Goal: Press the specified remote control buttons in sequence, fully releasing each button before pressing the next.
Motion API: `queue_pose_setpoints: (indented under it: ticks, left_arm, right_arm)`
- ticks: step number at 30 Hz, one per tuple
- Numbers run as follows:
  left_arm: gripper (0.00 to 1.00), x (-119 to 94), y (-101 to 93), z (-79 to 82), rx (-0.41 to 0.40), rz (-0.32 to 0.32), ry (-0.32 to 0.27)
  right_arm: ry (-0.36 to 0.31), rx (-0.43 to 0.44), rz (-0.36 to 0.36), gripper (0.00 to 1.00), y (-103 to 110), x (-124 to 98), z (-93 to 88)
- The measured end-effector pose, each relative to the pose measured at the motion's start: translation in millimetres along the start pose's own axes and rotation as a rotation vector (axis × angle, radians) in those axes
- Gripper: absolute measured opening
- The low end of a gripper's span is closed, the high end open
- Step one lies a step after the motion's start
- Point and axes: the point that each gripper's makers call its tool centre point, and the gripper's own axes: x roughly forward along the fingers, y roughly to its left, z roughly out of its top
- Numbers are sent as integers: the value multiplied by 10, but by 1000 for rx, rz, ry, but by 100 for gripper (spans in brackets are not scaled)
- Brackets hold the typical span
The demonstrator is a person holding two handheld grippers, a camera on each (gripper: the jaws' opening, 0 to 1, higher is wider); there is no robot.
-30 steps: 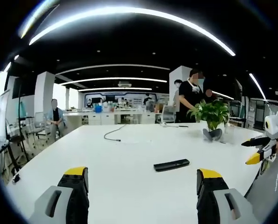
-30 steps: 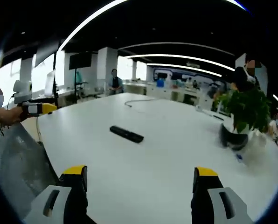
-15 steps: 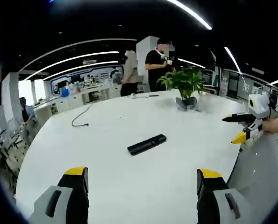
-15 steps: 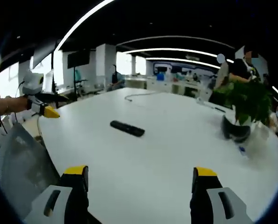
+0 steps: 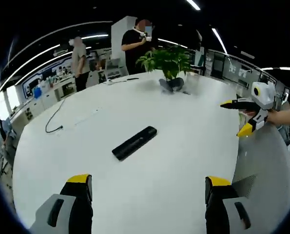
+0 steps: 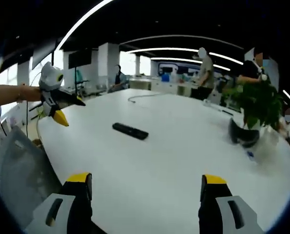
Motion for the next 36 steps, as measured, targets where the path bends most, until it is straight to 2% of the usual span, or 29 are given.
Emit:
queue_pose_setpoints:
  ticks: [2, 8, 13, 17, 21, 27, 32, 33, 35, 36]
  left_arm:
    - [100, 52, 25, -9, 45, -16, 26]
    - [100, 200, 151, 46, 64, -33, 46]
    - [98, 325, 153, 147, 179, -58, 61]
    - [98, 427, 94, 234, 180, -106, 55]
    - [98, 516, 44, 323, 171, -149, 37]
    - [96, 661, 52, 334, 133, -185, 38]
    - [93, 779, 77, 393, 12, -216, -2]
    - [91, 805, 108, 464, -22, -225, -35]
    - [91, 824, 156, 538, -46, -222, -69]
    - [91, 835, 198, 544, -37, -216, -59]
  right_arm:
    - [-6, 3, -9, 90, -26, -10, 8]
    - [-18, -11, -24, 91, -58, -25, 34]
    - [-36, -9, -36, 91, -70, -48, 68]
    - [-34, -7, -32, 90, -56, -50, 67]
    - [-25, -12, -30, 89, -38, -49, 59]
    - [-14, -16, -23, 88, -20, -45, 49]
    - [-14, -15, -32, 86, -45, -53, 46]
    - [-20, 8, -29, 86, -53, -57, 47]
    - [-25, 34, -25, 85, -71, -57, 44]
    - [-26, 45, -21, 85, -72, -54, 38]
